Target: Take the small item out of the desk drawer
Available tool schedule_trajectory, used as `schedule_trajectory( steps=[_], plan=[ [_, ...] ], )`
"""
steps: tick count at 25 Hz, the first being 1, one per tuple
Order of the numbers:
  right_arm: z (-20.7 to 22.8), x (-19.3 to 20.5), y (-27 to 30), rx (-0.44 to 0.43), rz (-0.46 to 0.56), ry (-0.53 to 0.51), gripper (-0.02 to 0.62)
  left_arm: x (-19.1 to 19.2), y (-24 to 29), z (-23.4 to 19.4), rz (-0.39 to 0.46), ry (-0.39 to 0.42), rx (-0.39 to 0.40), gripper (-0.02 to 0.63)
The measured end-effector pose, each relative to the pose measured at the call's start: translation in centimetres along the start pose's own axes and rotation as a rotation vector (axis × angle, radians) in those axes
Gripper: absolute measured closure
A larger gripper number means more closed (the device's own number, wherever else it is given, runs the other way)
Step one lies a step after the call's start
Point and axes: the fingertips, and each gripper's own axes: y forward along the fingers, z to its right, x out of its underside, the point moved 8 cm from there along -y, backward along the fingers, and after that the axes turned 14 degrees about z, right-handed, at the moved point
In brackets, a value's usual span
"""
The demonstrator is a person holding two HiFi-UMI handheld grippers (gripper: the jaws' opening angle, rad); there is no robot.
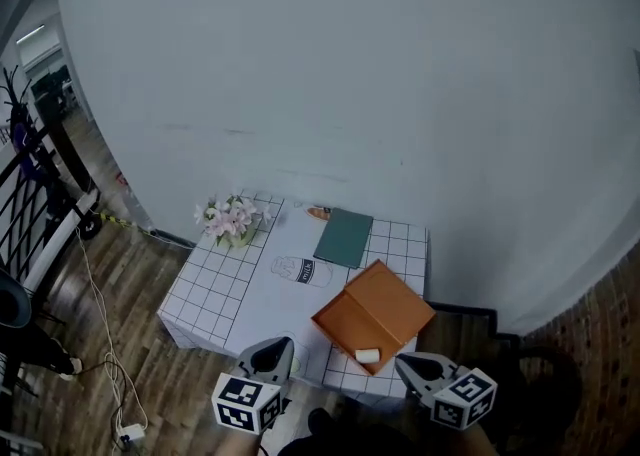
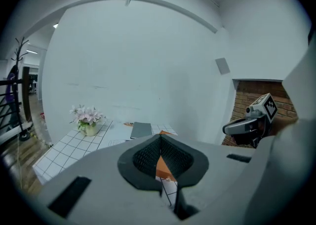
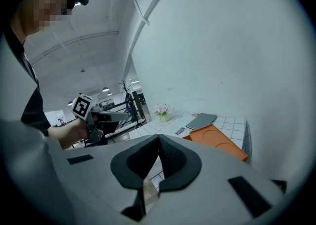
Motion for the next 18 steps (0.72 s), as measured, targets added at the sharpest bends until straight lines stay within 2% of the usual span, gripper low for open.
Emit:
schedule_trajectory(
  steps=[7,12,18],
  plan=[
    [2.4,0.8,5.9,-0.078,-0.127,-0.068,0.589,0.6,1.8,-2.7,-0.026,-0.038,-0.057,0.597],
    [4.8,2.9,8.6,-0.181,-0.253,-0.156,0.497,1.8,2.6,-2.0,-0.05,-0.076,-0.121,0.595],
    [7.5,5.7,10.5,-0.266,-0.378,-0.178,0.469,3.2,3.8,-0.7,-0.067,-0.098,-0.176,0.595]
  ],
)
